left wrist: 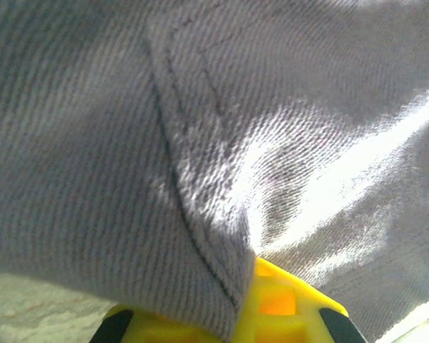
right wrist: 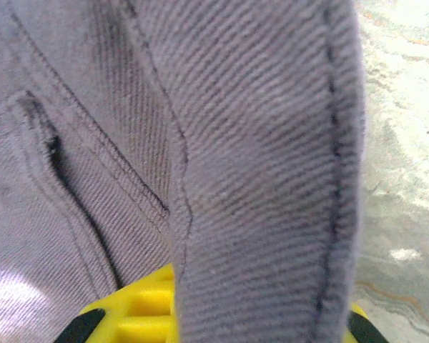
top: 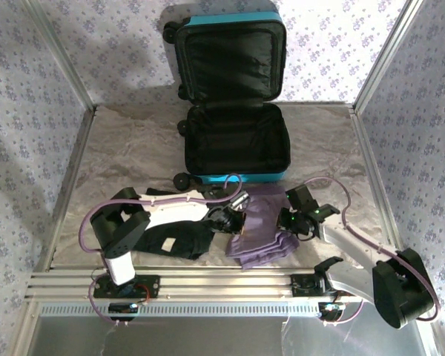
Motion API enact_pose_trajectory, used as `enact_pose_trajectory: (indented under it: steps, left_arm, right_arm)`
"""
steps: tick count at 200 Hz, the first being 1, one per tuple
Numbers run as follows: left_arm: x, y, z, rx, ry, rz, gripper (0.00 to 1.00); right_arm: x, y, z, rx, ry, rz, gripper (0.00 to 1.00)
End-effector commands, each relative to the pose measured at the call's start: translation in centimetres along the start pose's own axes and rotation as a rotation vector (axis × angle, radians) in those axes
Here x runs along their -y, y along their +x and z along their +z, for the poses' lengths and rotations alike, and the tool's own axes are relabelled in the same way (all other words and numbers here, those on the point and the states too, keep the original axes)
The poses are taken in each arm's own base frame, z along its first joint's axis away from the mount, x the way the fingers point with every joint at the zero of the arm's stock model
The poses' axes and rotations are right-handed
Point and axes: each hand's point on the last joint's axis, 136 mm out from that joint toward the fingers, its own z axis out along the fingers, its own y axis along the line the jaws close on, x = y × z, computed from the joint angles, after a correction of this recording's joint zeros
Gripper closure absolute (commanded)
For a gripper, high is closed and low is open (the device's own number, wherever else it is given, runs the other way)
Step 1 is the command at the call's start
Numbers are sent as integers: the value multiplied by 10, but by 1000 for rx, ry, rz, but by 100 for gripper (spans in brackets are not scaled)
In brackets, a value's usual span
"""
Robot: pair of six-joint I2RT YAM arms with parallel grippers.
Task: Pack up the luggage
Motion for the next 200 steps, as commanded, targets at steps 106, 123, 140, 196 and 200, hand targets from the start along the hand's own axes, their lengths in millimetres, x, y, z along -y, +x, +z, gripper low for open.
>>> enact_pose_trajectory:
  steps: [106,123,140,196,200]
  left_arm:
    - [32,-50,-135,284,89,99,100]
    - [25,-65,-151,327,92,88,100]
    - [19,-82,-167,373,93,84,100]
    - [6,-153,-217,531,85,105,100]
    - [5,-158,-219,536,86,107,100]
  right_arm:
    - [-87,-50,-102,223,-278,-119,100]
    - [-99,-69,-112,275,-291,-128,100]
    - [-111,-87,-118,306,-294,-126,100]
    - [-143,-159,-122,412,-296,-118,100]
    - [-145,-165,-122,416,-297,-116,100]
